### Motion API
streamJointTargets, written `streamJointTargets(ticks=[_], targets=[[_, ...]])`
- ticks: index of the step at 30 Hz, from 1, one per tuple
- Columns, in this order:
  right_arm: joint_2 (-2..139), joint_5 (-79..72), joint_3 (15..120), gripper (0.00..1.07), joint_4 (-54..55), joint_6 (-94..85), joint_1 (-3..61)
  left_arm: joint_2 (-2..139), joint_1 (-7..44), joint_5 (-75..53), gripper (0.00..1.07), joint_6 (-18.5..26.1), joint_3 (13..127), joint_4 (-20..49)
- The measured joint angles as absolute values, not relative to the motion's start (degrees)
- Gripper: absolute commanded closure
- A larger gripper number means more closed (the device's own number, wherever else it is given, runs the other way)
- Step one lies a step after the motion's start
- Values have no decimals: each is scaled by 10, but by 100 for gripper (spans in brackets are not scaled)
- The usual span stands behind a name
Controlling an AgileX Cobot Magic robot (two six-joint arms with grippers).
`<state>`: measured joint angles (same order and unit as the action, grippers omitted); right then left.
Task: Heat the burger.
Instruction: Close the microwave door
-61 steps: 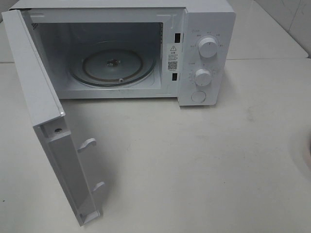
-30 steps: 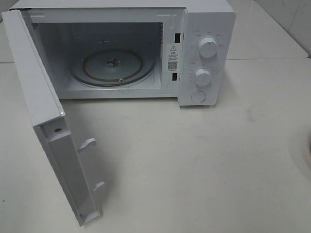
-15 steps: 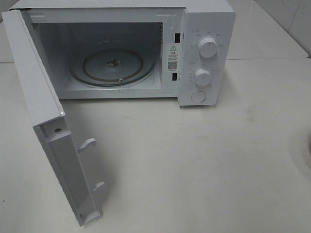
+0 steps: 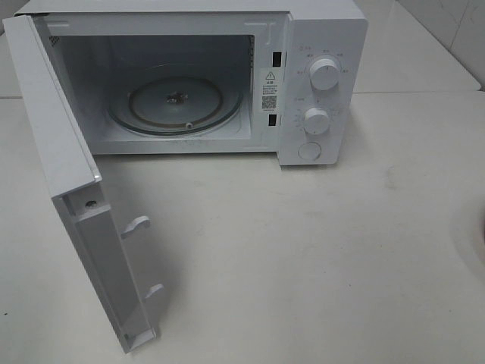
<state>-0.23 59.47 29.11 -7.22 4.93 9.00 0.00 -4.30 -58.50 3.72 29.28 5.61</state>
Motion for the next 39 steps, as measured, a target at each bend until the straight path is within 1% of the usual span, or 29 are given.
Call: streamJointTargets(ticks=[1, 2, 3, 4, 5, 6, 7, 8, 9, 10, 11, 12, 13, 14, 15, 17, 21, 22, 24, 25, 27, 29, 30, 32, 34, 35, 36, 38, 39], targets=[[-2, 595, 291, 32, -72, 49, 90, 5, -43, -576, 13, 37, 296, 56], [-2, 595, 291, 32, -72, 49, 90, 22, -43, -553, 18, 37, 300, 56], [-2, 595, 291, 32, -72, 49, 90, 22, -43, -553, 18, 37, 300, 56], [-2, 595, 291, 32, -72, 49, 90, 34, -43, -542, 21, 37, 300, 56], [-2, 595, 291, 32, -72, 49, 90, 57, -43, -524, 30, 37, 300, 56], [-2, 595, 291, 32, -72, 49, 90, 57, -43, -524, 30, 37, 300, 56], [-2, 595, 291, 32, -72, 49, 90, 69, -43, -516, 36, 37, 300, 56], [-2, 595, 291, 32, -72, 49, 90, 93, -43, -490, 49, 37, 300, 56], [-2, 595, 291, 32, -72, 49, 90, 93, -43, -490, 49, 37, 300, 56], [-2, 595, 291, 32, -72, 49, 90, 114, -43, -465, 57, 37, 300, 56], [-2, 595, 291, 32, -72, 49, 90, 124, -43, -450, 73, 37, 300, 56], [-2, 595, 291, 32, -72, 49, 90, 124, -43, -450, 73, 37, 300, 56], [-2, 595, 291, 32, -72, 49, 90, 151, -43, -423, 88, 37, 300, 56], [-2, 595, 291, 32, -72, 49, 90, 165, -43, -409, 97, 37, 299, 57], [-2, 595, 291, 32, -72, 49, 90, 165, -43, -409, 97, 37, 299, 57], [-2, 595, 291, 32, -72, 49, 90, 202, -43, -373, 107, 37, 292, 63], [-2, 595, 291, 32, -72, 49, 90, 234, -43, -322, 107, 46, 272, 66], [-2, 595, 291, 32, -72, 49, 90, 254, -43, -284, 107, 61, 254, 67], [-2, 595, 291, 32, -72, 49, 90, 263, -43, -264, 107, 68, 243, 70], [-2, 595, 291, 32, -72, 49, 90, 278, -43, -215, 107, 81, 222, 76], [-2, 595, 291, 32, -72, 49, 90, 285, -43, -191, 107, 85, 210, 82], [-2, 595, 291, 32, -72, 49, 90, 307, -43, -120, 107, 99, 178, 96], [-2, 595, 291, 32, -72, 49, 90, 307, -43, -120, 107, 99, 178, 96], [-2, 595, 291, 32, -72, 49, 90, 331, -43, -48, 107, 115, 148, 99], [-2, 595, 291, 32, -72, 49, 90, 347, -43, 0, 107, 123, 129, 100], [-2, 595, 291, 32, -72, 49, 90, 347, -43, 0, 107, 123, 129, 100], [-2, 595, 291, 32, -72, 49, 90, 365, -43, 52, 107, 127, 115, 100], [-2, 595, 291, 32, -72, 49, 90, 376, -43, 78, 107, 128, 108, 100], [-2, 595, 291, 32, -72, 49, 90, 398, -43, 128, 107, 128, 99, 97]])
